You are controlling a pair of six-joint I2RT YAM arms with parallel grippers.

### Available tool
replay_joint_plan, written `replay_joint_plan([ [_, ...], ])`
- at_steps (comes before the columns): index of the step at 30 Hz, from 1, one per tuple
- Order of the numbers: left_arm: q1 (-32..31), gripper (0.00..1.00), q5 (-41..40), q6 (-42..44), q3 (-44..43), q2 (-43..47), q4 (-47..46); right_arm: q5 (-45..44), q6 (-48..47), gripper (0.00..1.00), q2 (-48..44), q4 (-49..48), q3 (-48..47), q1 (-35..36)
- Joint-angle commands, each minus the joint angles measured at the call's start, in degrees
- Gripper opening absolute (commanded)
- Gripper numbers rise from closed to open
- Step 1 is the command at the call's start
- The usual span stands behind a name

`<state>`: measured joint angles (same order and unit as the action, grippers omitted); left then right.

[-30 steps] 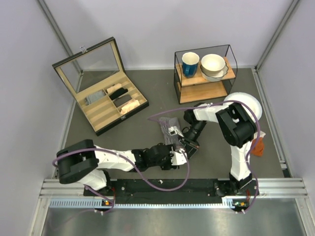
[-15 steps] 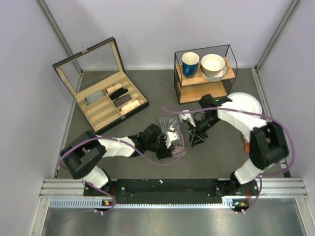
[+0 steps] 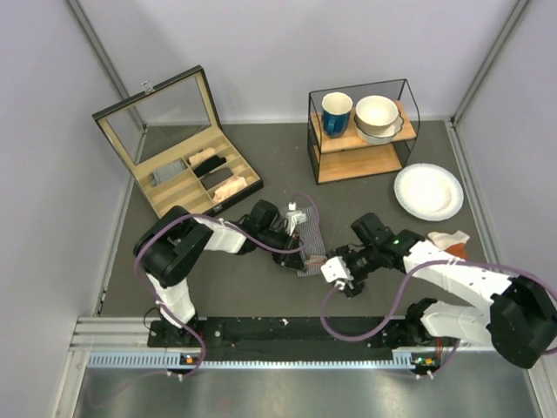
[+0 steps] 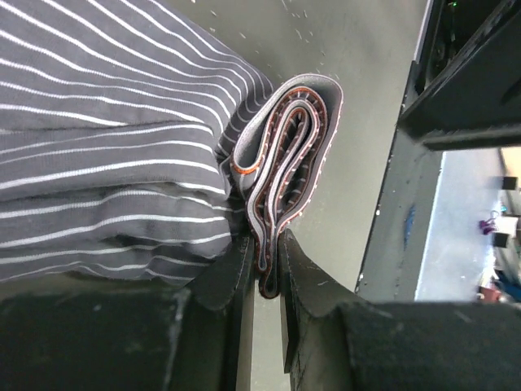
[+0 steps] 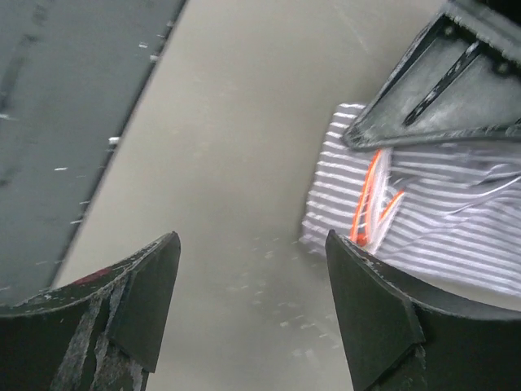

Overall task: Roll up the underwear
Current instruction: Roll the underwear to the center of the board.

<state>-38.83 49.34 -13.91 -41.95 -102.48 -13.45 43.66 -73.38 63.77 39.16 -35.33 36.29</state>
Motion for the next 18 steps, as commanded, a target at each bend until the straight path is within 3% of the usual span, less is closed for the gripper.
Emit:
replay_joint_plan([
  [1, 0.9, 0.11, 2.1, -6.2, -0.9, -2.1, -4.8, -13.1, 1.9, 0.73, 2.1, -19.2, 2.0, 8.0],
  [8, 1.7, 0.13, 2.1, -11.0, 0.8, -2.8, -11.0, -23.7, 4.7, 0.68, 8.1, -26.9, 3.5, 13.7],
  [12, 2.0, 0.13, 2.3, -13.2, 1.7, -2.5, -14.1, -28.4, 5.7, 0.56, 12.0, -29.4, 3.4, 14.0],
  [14, 2.3, 0.14, 2.3, -14.2, 2.5, -1.9, -15.9, -31.3, 6.4, 0.55, 13.8, -30.6, 3.5, 14.0],
  [18, 3.1, 0.28, 2.2, -15.4, 4.1, 1.1, -18.3, -34.0, 6.7, 0.51, 16.2, -31.7, 3.5, 13.9],
])
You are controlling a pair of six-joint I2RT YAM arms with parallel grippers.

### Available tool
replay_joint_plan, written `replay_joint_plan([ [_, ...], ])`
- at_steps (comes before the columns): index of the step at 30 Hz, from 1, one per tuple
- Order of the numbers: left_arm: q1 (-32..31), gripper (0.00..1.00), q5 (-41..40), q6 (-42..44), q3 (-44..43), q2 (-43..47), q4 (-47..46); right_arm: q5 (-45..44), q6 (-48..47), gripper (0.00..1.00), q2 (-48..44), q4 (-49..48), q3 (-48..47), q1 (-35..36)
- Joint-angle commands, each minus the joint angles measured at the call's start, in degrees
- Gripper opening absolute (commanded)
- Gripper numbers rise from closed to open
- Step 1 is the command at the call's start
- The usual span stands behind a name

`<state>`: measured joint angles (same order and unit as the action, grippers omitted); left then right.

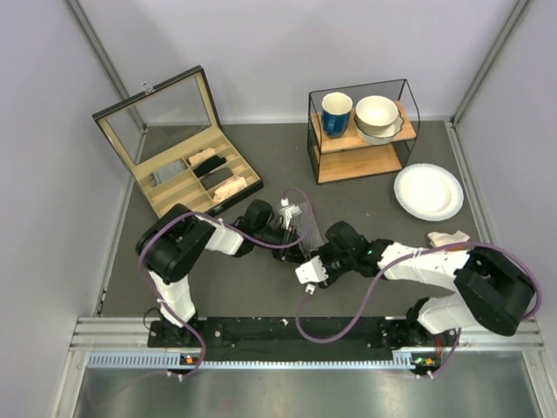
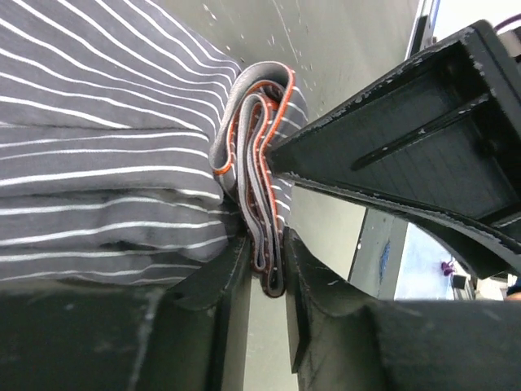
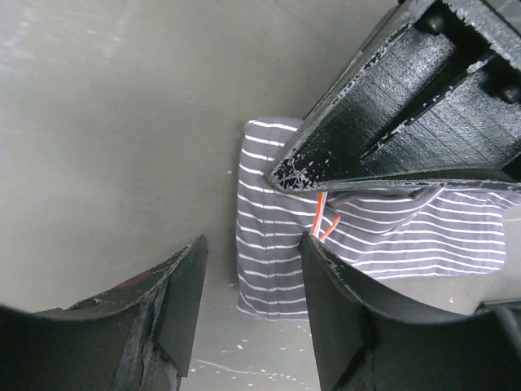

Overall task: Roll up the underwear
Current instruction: Roll the underwear to the center of the board.

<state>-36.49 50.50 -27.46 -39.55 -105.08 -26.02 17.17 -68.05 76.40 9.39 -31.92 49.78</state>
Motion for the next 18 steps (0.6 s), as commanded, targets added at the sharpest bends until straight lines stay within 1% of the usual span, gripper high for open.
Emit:
replay_joint_plan([
  [1, 1.3, 0.3, 1.0, -2.1, 2.1, 4.5, -6.1, -7.8, 1.6, 0.49, 4.4, -1.7, 0.0, 0.4],
  [2, 1.7, 0.36, 0.9, -2.5, 3.2, 5.4, -6.8, -7.9, 1.7, 0.42, 4.9, -1.2, -0.4, 0.3],
  [3, 2.1, 0.39, 0.5, -2.8, 4.0, 7.6, -7.9, -7.9, 1.8, 0.37, 5.2, -0.7, -0.7, 0.3],
  [4, 3.2, 0.44, -0.6, -2.8, 5.8, 9.0, -8.3, -7.7, 2.0, 0.33, 5.7, 0.4, -1.0, 0.2],
  [5, 3.9, 0.48, -1.2, -2.5, 6.8, 10.5, -8.7, -7.5, 2.5, 0.27, 6.5, 1.1, -1.8, -0.2],
  [6, 4.5, 0.53, -2.1, -2.2, 7.9, 14.0, -9.1, -7.2, 2.8, 0.25, 6.9, 1.6, -2.3, -0.5],
  [7, 5.9, 0.54, -3.9, -1.7, 10.0, 16.0, -9.0, -6.5, 3.2, 0.23, 7.4, 3.3, -2.7, -0.8],
  [8, 6.6, 0.56, -5.0, -0.2, 10.9, 20.4, -8.4, -5.7, 4.1, 0.21, 7.9, 4.1, -3.8, -1.8],
  [9, 7.2, 0.67, -6.5, 0.9, 11.8, 22.8, -5.7, -4.9, 4.7, 0.2, 8.1, 5.4, -4.4, -2.3],
  [10, 8.0, 0.7, -10.1, 3.6, 13.3, 25.5, -4.2, -2.3, 5.4, 0.2, 8.2, 7.7, -5.9, -2.9],
  [11, 8.3, 0.73, -12.3, 4.9, 13.9, 31.2, -2.6, -0.7, 6.8, 0.17, 8.6, 9.4, -6.8, -3.5],
  [12, 8.5, 0.82, -14.4, 6.1, 14.7, 34.1, -1.2, 0.7, 7.4, 0.16, 8.9, 10.8, -7.7, -4.7],
  [13, 8.8, 0.99, -16.6, 7.6, 16.1, 37.2, 0.8, 3.9, 7.9, 0.15, 9.0, 12.2, -8.6, -5.3],
  [14, 8.9, 0.99, -21.0, 8.0, 16.8, 43.0, 1.5, 5.6, 8.5, 0.13, 9.3, 16.1, -10.5, -5.7],
  [15, 9.0, 0.99, -23.7, 8.2, 17.6, 45.9, 2.0, 7.2, 8.5, 0.13, 9.7, 17.9, -11.4, -6.5],
  [16, 9.1, 0.99, -27.2, 7.4, 19.2, 48.5, 2.9, 10.9, 8.6, 0.12, 10.0, 20.2, -12.3, -6.9],
  [17, 9.2, 0.99, -32.3, 7.0, 20.3, 53.6, 3.1, 12.7, 8.6, 0.1, 10.3, 24.1, -14.0, -7.2],
  [18, 9.2, 0.99, -34.6, 6.7, 21.3, 56.2, 3.1, 14.1, 8.5, 0.1, 11.3, 26.5, -15.0, -7.4],
])
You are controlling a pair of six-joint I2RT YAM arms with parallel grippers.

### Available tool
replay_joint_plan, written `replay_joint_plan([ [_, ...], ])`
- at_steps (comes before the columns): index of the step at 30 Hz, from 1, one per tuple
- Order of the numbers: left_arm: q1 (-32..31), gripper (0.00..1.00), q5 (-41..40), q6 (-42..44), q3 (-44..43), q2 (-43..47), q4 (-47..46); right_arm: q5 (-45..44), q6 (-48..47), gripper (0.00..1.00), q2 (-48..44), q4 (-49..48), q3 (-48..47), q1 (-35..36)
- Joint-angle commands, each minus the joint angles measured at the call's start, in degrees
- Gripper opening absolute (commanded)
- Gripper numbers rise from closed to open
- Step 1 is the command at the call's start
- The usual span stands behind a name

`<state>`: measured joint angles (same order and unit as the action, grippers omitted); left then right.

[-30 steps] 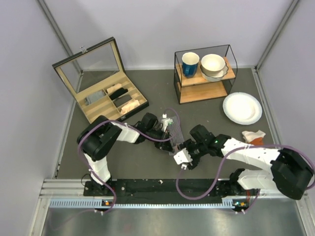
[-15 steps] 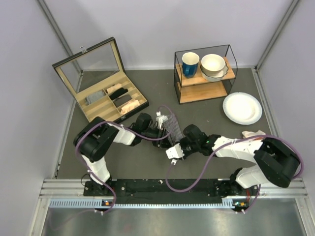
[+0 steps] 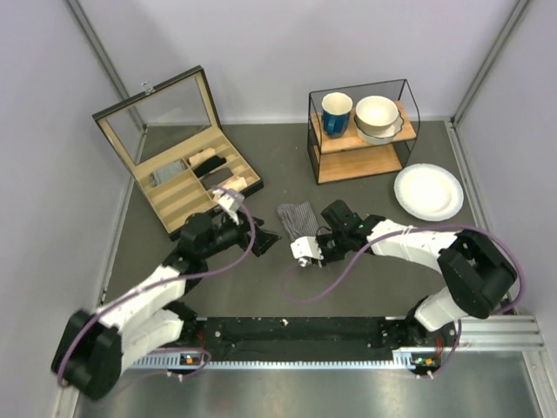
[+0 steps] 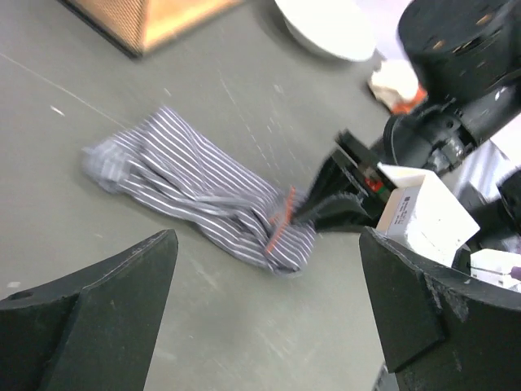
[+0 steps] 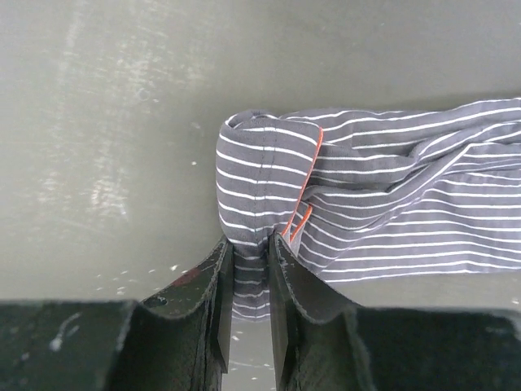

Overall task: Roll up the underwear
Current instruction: Roll the underwear to the center of the board.

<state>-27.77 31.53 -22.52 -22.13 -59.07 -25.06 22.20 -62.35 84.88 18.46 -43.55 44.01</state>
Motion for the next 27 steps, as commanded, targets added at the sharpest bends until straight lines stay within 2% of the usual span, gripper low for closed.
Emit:
replay_joint_plan([
  [1, 0.5, 0.99, -16.6, 1.9, 6.1, 12.7, 1.9, 12.5, 2.8, 0.1, 3.4, 19.8, -5.5, -2.5],
  [2, 0.6, 0.99, -16.9, 2.2, 7.5, 17.8, -0.5, 14.3, 2.0, 0.09, 4.3, 22.2, -6.7, -2.8],
  [6, 0.3, 0.97, -7.0, 4.8, 14.6, 28.5, -10.4, 19.5, 0.3, 0.08, 10.2, 38.0, -13.5, -3.9],
  [9, -1.6, 0.91, -5.4, 6.4, 16.6, 34.7, -9.8, 23.1, -0.7, 0.07, 16.4, 45.9, -18.0, -4.8],
  [14, -7.0, 0.87, -6.3, 12.8, 17.5, 43.8, -9.7, 24.8, 1.1, 0.07, 25.0, 49.6, -21.8, -7.6],
  [16, -11.7, 0.85, -6.7, 17.3, 17.3, 44.3, -9.7, 26.1, 1.5, 0.07, 26.6, 51.2, -23.4, -9.1],
  [19, -20.7, 0.82, -8.4, 25.6, 15.5, 40.1, -6.5, 27.5, 1.6, 0.07, 30.5, 52.9, -25.2, -11.5],
  [20, -23.3, 0.81, -10.8, 27.5, 14.5, 36.0, -5.0, 27.6, 1.4, 0.07, 31.2, 53.9, -25.4, -12.0],
  [21, -28.6, 0.81, -13.0, 29.6, 12.5, 33.5, -3.3, 27.5, 1.2, 0.07, 32.7, 54.2, -25.7, -12.5],
  [22, -31.2, 0.82, -14.9, 34.1, 11.5, 31.1, -1.2, 27.3, 1.2, 0.08, 33.2, 54.4, -26.0, -12.7],
  [24, -37.1, 0.82, -20.2, 37.7, 9.0, 22.8, -0.1, 27.1, 1.3, 0.08, 34.0, 54.6, -26.1, -12.8],
  [27, -40.4, 0.83, -24.4, 42.3, 4.9, 11.4, 0.8, 27.0, 1.3, 0.09, 34.2, 54.6, -26.3, -12.9],
])
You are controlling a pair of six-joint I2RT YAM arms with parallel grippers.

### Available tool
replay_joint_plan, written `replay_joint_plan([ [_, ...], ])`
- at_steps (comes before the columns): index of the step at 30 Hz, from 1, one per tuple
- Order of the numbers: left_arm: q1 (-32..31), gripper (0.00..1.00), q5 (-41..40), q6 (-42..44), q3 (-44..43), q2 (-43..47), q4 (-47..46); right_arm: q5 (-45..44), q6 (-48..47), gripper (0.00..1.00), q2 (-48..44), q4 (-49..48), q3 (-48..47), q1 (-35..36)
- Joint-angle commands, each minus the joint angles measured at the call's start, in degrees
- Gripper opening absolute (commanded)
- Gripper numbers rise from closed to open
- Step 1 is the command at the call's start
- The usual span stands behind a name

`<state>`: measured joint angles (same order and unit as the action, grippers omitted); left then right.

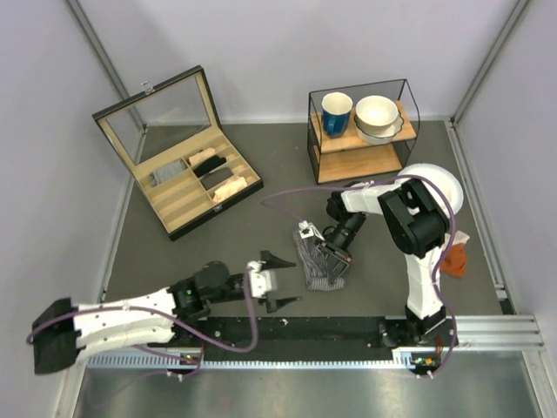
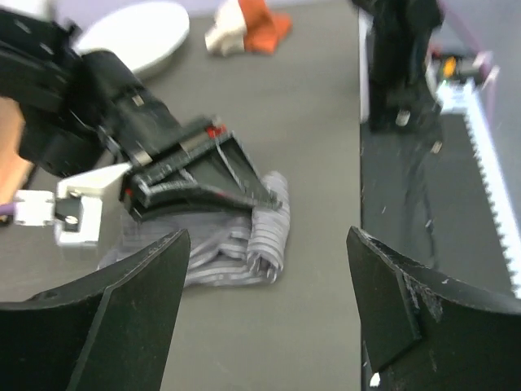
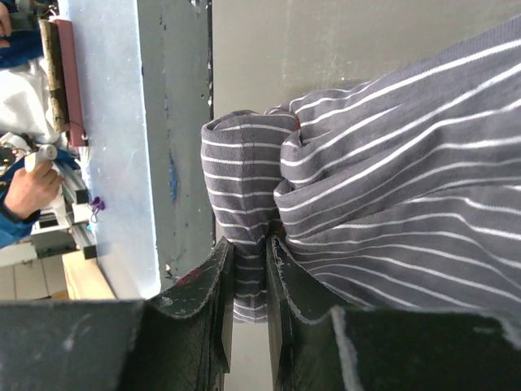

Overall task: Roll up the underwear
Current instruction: Roll the underwear to the center of the board.

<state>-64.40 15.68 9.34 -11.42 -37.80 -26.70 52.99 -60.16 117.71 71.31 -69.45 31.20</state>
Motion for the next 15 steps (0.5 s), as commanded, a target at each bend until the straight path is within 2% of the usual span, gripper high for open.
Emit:
replay_joint_plan([
  [1, -4.0, 0.83, -8.9, 12.1, -7.1, -15.6, 2.9, -3.9, -1.0, 0.09, 1.4, 1.7, -0.3, 0.0],
  [7, -4.2, 0.84, -9.0, 15.6, -15.8, -34.1, 4.0, -4.5, -1.1, 0.11, 1.5, 1.4, -0.3, -0.1],
  [11, -4.2, 0.82, -7.3, 15.0, -17.6, -40.1, 1.8, -4.7, -0.9, 0.13, 1.1, 0.8, -0.2, -0.4],
  [14, -4.3, 0.73, -6.3, 13.2, -18.8, -43.5, 1.3, -5.3, -0.1, 0.16, 0.5, -0.4, 0.1, -0.4],
  [15, -4.3, 0.67, -6.4, 12.2, -20.1, -44.3, 2.1, -5.5, 0.0, 0.17, 0.2, -0.7, 0.2, -0.4],
])
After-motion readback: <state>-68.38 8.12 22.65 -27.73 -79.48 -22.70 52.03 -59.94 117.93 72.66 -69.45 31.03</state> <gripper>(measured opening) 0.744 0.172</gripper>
